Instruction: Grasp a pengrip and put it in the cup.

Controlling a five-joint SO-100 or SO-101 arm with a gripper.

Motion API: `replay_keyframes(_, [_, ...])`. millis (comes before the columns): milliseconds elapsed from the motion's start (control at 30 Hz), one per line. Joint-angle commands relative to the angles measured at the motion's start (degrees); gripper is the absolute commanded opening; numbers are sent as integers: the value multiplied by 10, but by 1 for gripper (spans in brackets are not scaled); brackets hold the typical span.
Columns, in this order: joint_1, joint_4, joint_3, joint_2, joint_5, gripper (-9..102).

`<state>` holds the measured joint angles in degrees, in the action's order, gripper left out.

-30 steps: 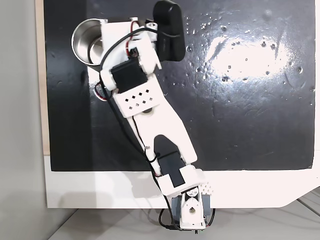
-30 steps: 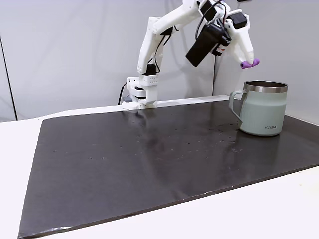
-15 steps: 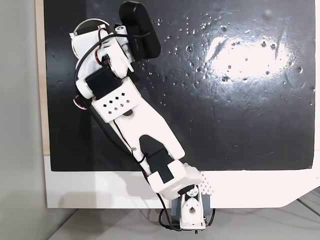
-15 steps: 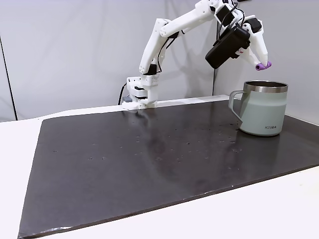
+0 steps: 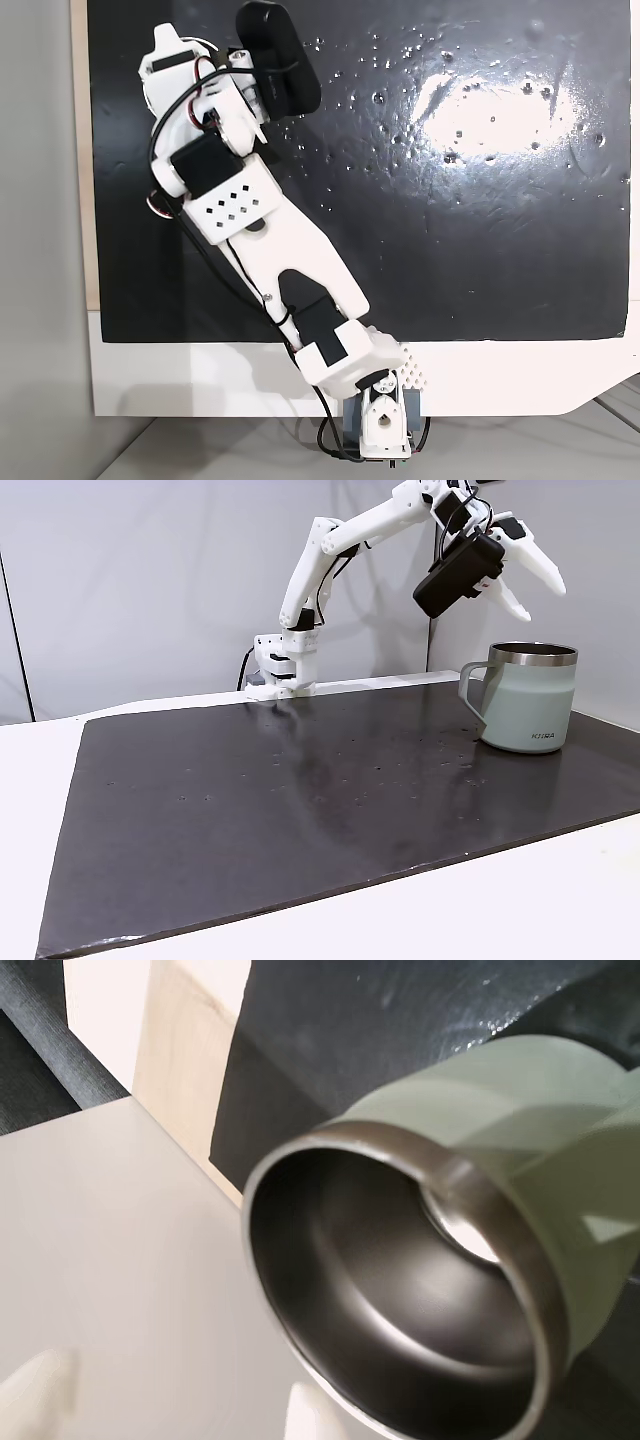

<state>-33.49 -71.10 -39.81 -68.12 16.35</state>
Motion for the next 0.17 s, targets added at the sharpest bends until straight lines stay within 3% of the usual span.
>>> replay_keyframes(0, [9, 12, 42, -17, -6, 26])
replay_keyframes(133, [10, 11, 42, -18, -6, 26])
